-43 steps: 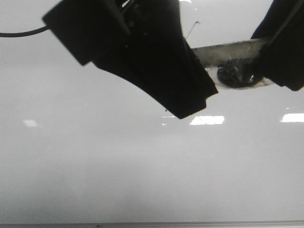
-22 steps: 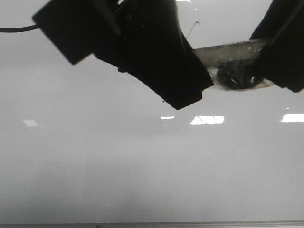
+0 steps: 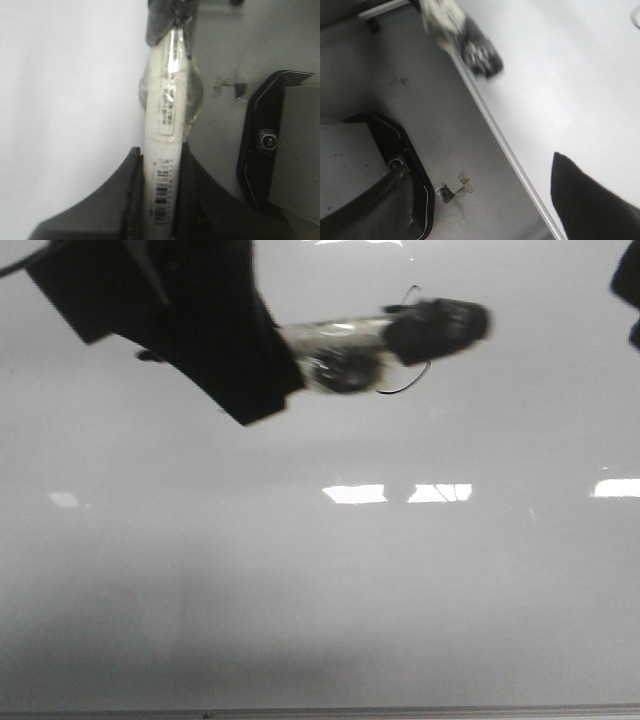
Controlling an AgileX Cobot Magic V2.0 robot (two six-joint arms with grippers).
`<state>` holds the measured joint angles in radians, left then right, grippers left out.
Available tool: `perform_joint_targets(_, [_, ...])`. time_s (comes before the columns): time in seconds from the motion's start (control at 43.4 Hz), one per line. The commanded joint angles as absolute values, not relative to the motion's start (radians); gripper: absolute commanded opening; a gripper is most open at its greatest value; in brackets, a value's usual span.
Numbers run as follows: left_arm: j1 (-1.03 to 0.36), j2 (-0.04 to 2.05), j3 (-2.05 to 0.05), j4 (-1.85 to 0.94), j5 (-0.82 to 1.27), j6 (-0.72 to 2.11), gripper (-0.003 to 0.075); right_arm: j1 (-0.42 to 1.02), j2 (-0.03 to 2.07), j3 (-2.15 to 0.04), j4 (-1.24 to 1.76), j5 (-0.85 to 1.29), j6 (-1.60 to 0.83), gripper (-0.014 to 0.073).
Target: Write number 6 on whiteboard
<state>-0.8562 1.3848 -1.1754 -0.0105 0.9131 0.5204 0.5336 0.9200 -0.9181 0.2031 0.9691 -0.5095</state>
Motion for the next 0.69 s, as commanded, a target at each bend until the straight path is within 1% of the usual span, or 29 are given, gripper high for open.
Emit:
perform_joint_targets(0.0, [-0.783,1.305,-1.209,0.162,0.923,0.265,-0.002,0.47,0.871,-0.951,0.184,0.936,-0.45,0.0592])
perform_joint_targets(0.092, [-0.673,1.252,-1.2,0.256,0.976,0.093,-0.002,0.424,0.854,-0.951,0.184,0.936,-0.45,0.0592])
perform_joint_targets(0.184, [-0.542,1.183,-1.149,0.277,0.952,0.06,-0.002,0.407,0.853,-0.951,0.184,0.935,-0.45,0.0592])
perform_joint_targets(0.253, [-0.436,1.125,-1.091,0.277,0.895,0.039,-0.002,0.407,0.853,-0.951,0.184,0.935,-0.45,0.0592])
perform_joint_targets(0.322, [-0.328,1.071,-1.024,0.274,0.812,0.011,-0.002,0.407,0.853,-0.949,0.184,0.932,-0.45,0.0592])
perform_joint_targets(0.438, [-0.165,1.008,-0.906,0.235,0.616,-0.089,-0.002,0.407,0.853,-0.949,0.185,0.93,-0.45,0.0592])
perform_joint_targets(0.576, [-0.044,1.006,-0.794,0.092,0.402,-0.094,-0.002,0.407,0.853,-0.949,0.185,0.927,-0.45,0.0592])
perform_joint_targets(0.668, [0.0,1.024,-0.728,0.027,0.265,-0.096,-0.002,0.407,0.853,-0.949,0.185,0.927,-0.45,0.0592])
